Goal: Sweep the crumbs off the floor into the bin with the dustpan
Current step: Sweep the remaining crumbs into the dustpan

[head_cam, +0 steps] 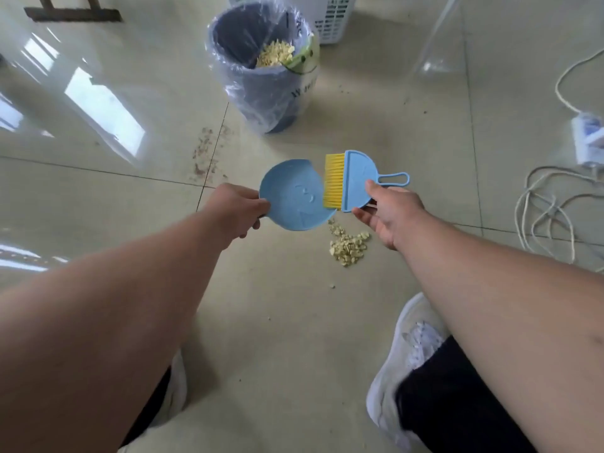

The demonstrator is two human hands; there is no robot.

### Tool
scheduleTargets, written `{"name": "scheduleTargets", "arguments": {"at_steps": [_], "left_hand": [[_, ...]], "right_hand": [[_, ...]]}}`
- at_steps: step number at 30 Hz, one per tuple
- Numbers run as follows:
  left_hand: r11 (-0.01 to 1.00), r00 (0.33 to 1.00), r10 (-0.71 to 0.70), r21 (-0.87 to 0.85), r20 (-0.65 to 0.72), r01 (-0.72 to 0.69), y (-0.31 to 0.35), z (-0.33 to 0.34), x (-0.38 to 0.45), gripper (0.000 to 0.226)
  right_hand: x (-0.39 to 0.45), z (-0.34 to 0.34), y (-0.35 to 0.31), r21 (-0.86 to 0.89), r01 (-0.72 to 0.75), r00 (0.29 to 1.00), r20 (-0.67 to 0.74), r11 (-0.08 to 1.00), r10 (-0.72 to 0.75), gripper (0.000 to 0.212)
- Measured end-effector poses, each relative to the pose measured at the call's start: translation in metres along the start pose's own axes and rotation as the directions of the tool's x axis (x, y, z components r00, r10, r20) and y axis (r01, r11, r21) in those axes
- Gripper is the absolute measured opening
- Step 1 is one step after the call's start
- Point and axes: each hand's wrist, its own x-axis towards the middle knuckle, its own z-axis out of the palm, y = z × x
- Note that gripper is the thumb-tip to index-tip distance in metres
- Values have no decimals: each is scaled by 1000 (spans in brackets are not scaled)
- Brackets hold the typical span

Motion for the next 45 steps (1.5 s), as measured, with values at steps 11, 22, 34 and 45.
{"name": "scheduleTargets", "arguments": {"at_steps": [11, 22, 34, 45], "left_hand": [[959, 979, -178, 241, 95, 151, -83, 66, 17, 22], [892, 913, -275, 434, 300, 126, -118, 79, 53, 16], [464, 943, -222, 877, 247, -121, -124, 58, 70, 25], [746, 929, -212, 665, 302, -46, -118, 75, 73, 22]], "right_hand": [[38, -52, 95, -481, -92, 995, -2, 872, 105, 19], [64, -38, 89, -913, 391, 910, 366, -111, 198, 32], [69, -42, 110, -865, 453, 792, 279, -216, 544, 26], [106, -23, 84, -944, 314, 946, 320, -103, -46, 23]]}}
